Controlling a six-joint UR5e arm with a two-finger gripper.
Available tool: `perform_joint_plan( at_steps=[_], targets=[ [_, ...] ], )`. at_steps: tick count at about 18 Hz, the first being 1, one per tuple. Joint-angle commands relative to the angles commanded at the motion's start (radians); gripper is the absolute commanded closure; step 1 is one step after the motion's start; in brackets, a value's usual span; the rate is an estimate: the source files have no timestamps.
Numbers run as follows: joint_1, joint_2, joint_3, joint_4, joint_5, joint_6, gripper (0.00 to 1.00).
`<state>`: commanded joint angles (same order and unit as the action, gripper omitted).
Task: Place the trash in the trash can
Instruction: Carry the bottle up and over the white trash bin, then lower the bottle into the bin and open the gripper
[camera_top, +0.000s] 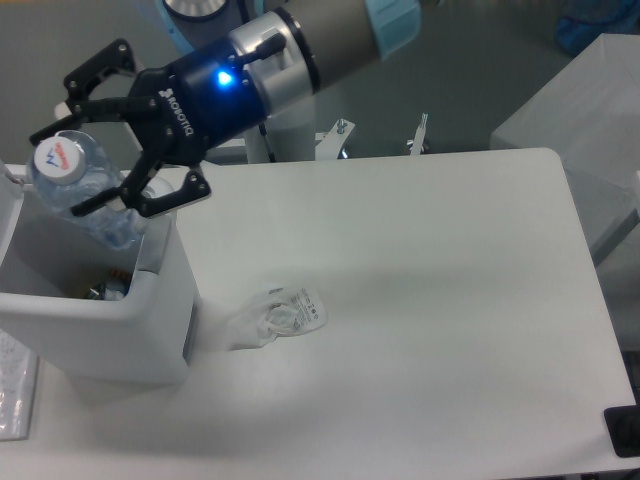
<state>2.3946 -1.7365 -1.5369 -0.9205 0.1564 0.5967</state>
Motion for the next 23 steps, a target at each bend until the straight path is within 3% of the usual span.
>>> perform_joint_plan(
  at_steps=[3, 6, 13, 15, 17, 21, 23],
  targets=[
    [-0.028, -0.011, -0.025, 0.041, 0.011, 0.02, 0.51],
    [-0.037, -0.026, -0.032, 0.046, 0.017, 0.037, 0.49],
    [-0.069, -0.026, -0.147, 0.048, 0.107, 0.215, 0.21],
    [-0.069, -0.028, -0.154, 0.048, 0.133, 0.215, 0.18],
    [-0.069, -0.035, -0.154, 0.048, 0.153, 0.225, 0.01],
    [-0.045, -0.035, -0.135, 0.046, 0.17, 0.227, 0.0],
    [0.027, -0.032, -0.106, 0.046, 0.17, 0.222, 0.0]
  ],
)
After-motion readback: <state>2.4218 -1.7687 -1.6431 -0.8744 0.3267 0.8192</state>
